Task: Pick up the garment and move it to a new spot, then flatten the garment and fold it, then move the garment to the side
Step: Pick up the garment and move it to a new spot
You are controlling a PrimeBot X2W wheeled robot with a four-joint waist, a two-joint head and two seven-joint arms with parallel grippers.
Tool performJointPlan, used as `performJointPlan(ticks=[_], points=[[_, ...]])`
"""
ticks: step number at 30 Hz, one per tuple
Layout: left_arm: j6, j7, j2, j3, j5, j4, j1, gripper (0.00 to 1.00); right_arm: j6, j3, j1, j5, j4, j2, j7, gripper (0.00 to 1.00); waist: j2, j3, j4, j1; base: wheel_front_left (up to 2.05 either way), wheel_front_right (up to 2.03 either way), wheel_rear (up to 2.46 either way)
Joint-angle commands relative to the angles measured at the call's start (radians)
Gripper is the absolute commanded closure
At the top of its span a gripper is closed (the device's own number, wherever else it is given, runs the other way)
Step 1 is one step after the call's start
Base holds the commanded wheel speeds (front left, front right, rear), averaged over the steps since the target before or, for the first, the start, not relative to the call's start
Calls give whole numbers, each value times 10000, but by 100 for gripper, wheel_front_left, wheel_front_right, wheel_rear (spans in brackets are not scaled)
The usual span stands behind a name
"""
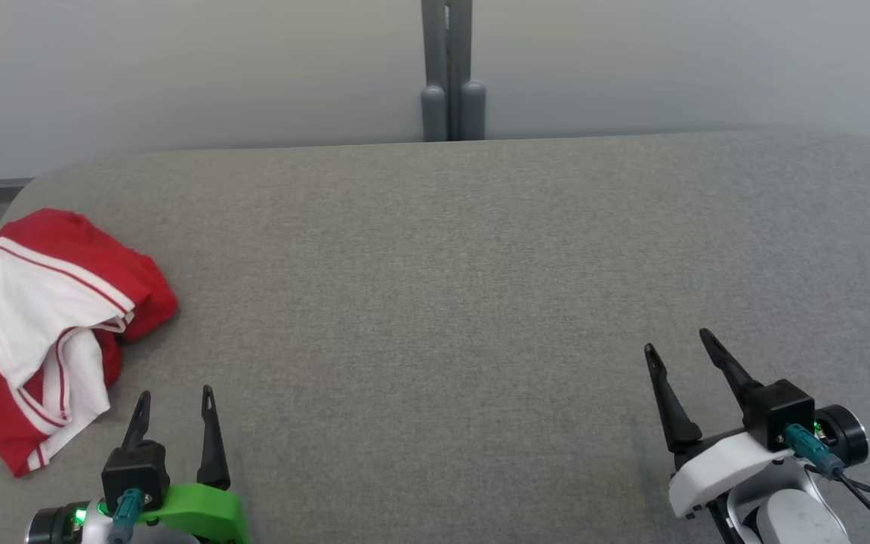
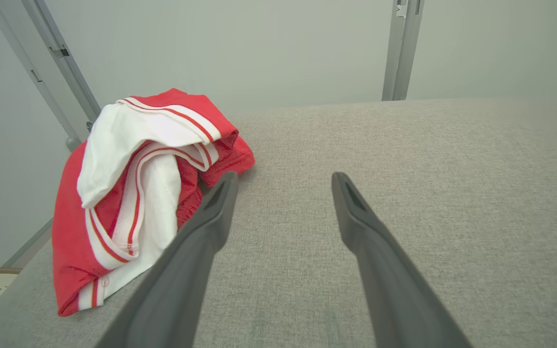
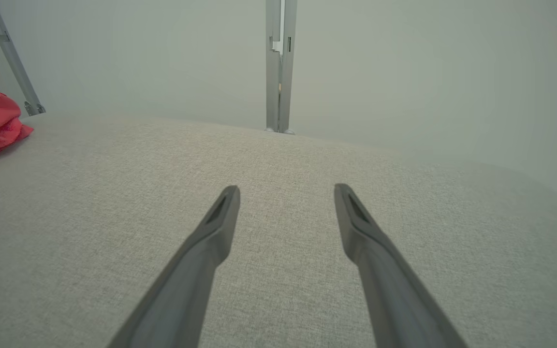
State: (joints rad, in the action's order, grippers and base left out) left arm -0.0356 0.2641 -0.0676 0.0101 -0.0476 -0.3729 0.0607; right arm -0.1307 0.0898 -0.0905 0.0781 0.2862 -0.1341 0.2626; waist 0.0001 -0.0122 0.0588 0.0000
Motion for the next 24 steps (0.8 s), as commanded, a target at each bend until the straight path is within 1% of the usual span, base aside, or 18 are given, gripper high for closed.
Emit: performJointPlan(ticks=[1, 8, 12, 15, 18, 24], points=[[-17, 5, 8, -117, -9, -43, -163, 0, -1, 219, -122, 107, -25, 1, 35, 0, -1, -61, 788, 0, 0, 0, 0], [-11, 5, 12, -549, -24, -93, -297, 0, 4, 1401, -440, 287, 147, 1, 35, 0, -1, -174, 2408, 0, 0, 0, 0], [9, 5, -29, -935, -103, -127, -546, 0, 4, 2255, -741, 480, 313, 96, 35, 0, -1, -210, 2881, 0, 0, 0, 0], [120, 5, 25, -1175, -227, -33, -699, 0, 4, 2641, -892, 618, 392, 74, 35, 0, -1, -274, 3031, 0, 0, 0, 0], [173, 5, 67, -1311, -297, -76, -770, 0, 4, 2780, -971, 715, 415, 13, 33, 0, -1, -360, 3053, 0, 0, 0, 0], [369, 5, 120, -1473, -391, -213, -415, 0, 4, 2787, -1012, 787, 487, -196, 35, 0, -1, -561, 2738, 0, 0, 0, 0]])
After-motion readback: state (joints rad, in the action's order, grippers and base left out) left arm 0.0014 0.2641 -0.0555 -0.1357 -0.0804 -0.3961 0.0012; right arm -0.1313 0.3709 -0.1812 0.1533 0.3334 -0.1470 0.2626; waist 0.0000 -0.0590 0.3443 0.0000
